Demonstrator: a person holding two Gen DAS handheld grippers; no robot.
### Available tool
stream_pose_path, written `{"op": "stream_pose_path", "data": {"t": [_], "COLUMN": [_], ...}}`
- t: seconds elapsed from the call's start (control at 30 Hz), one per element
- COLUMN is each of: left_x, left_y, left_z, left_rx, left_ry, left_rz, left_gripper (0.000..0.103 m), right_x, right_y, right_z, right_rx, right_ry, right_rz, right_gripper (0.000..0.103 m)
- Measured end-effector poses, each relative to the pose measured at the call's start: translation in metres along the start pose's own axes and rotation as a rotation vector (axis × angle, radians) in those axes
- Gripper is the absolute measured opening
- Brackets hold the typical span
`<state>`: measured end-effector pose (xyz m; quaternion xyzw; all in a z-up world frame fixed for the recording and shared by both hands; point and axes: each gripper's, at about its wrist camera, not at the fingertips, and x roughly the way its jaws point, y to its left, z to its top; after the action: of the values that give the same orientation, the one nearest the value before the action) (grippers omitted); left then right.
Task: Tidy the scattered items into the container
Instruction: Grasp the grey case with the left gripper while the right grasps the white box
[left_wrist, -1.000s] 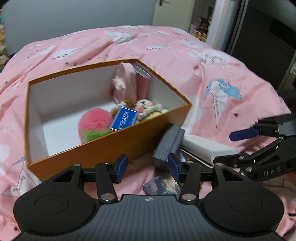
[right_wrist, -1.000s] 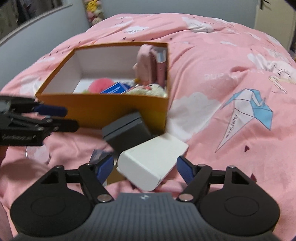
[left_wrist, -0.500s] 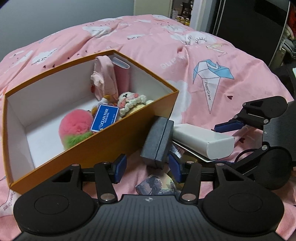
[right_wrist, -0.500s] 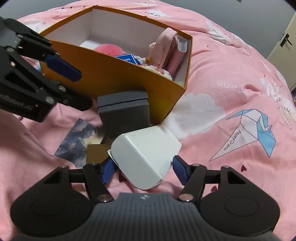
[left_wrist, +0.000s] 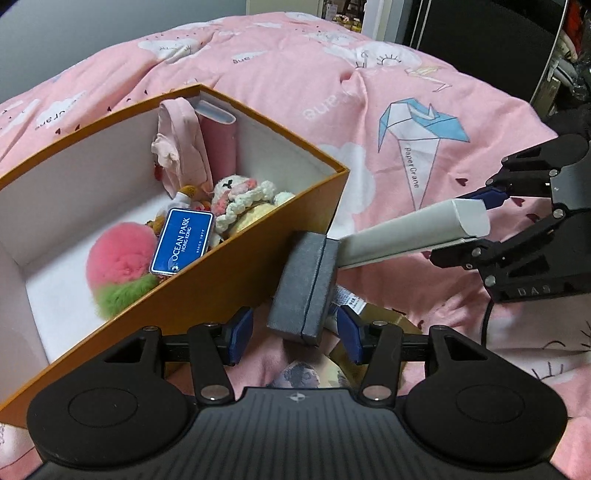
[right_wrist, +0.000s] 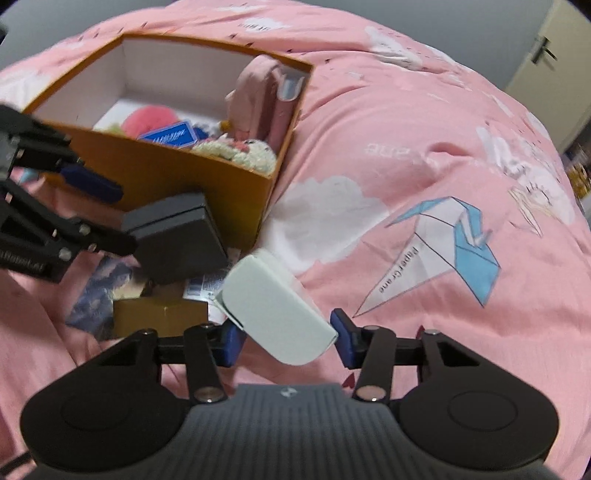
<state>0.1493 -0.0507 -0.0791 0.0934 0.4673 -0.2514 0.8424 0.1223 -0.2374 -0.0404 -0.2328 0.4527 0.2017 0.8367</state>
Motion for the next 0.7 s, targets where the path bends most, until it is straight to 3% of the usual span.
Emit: {"op": "stream_pose_path", "data": {"t": [0.1, 0.2, 0.4, 0.47, 0.7], "left_x": [0.006, 0.014, 0.026, 0.030, 0.023], "left_y": [0.003, 0.003, 0.006, 0.008, 0.012], "left_z": [0.003, 0.005, 0.008, 0.008, 0.006], "left_rx": [-0.012, -0.012, -0.024, -0.041, -0.065], "left_ry": [0.003, 0.014, 0.033, 0.037, 0.015], "left_rz": [-0.018, -0.035, -0.059, -0.071, -0.086], "left_gripper": [0.059, 0.059, 0.058, 0.045, 0.043], "right_x": [0.005, 0.007, 0.004, 0.003, -0.006], "right_y": [0.003, 0.002, 0.004, 0.006, 0.035], "right_z": [0.003, 0.005, 0.007, 0.007, -0.001], "right_rx": [-0.040, -0.051, -0.095, -0.101, -0.301], "right_ry": [0.006, -0.002, -0.006, -0.004, -0.002], "right_rz": [-0.014, -0.005, 0.005, 0.038, 0.075], "right_gripper": [0.051, 0.043, 0.045, 0.045, 0.054]}}
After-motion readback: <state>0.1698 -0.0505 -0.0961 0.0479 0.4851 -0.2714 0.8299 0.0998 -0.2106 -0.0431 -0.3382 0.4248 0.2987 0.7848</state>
